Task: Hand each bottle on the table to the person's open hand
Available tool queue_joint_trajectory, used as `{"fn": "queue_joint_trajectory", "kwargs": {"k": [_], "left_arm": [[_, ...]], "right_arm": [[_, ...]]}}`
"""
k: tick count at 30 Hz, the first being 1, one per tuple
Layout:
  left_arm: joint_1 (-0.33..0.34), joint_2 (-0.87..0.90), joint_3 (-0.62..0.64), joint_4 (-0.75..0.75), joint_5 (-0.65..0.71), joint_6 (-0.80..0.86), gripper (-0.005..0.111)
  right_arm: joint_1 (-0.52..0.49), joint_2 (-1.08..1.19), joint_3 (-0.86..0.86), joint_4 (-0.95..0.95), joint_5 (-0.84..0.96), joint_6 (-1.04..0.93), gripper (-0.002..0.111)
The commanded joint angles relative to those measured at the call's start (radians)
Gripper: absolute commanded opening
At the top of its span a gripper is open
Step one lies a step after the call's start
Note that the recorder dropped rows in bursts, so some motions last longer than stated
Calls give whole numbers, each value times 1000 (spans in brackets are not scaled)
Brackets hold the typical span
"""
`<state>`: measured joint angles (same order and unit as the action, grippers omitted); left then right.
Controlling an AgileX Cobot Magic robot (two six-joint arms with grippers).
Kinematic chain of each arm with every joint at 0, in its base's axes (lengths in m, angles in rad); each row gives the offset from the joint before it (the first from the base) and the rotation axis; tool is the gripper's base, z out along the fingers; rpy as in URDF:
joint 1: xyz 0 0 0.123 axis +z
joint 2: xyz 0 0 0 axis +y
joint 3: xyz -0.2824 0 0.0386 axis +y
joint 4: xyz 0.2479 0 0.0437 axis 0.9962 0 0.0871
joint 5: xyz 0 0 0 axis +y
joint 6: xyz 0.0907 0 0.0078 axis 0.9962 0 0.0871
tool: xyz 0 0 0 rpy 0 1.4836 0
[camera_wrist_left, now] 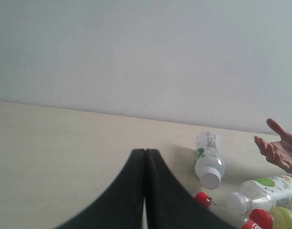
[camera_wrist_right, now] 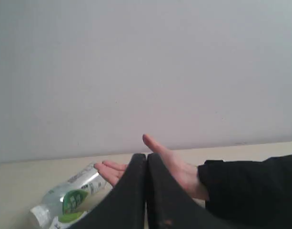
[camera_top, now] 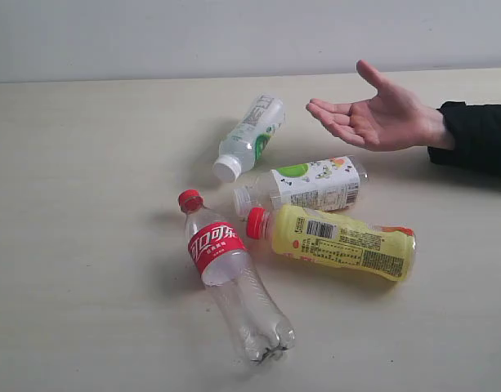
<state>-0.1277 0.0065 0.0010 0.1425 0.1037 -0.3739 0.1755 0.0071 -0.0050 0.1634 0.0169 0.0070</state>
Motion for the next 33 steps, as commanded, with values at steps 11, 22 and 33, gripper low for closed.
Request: {"fn": "queue_joint_trajectory", "kwargs": {"k": [11,22,33], "left_arm": [[1,-6,-1,5,-3,1,1],[1,-6,-1,5,-3,1,1],[1,-6,-1,5,-3,1,1]], "right_arm": [[-1,-7,5,355,-426,449,0],[-1,601,-730,-490,248,264,0],[18,1218,-1120,224,1043,-445,7]]}}
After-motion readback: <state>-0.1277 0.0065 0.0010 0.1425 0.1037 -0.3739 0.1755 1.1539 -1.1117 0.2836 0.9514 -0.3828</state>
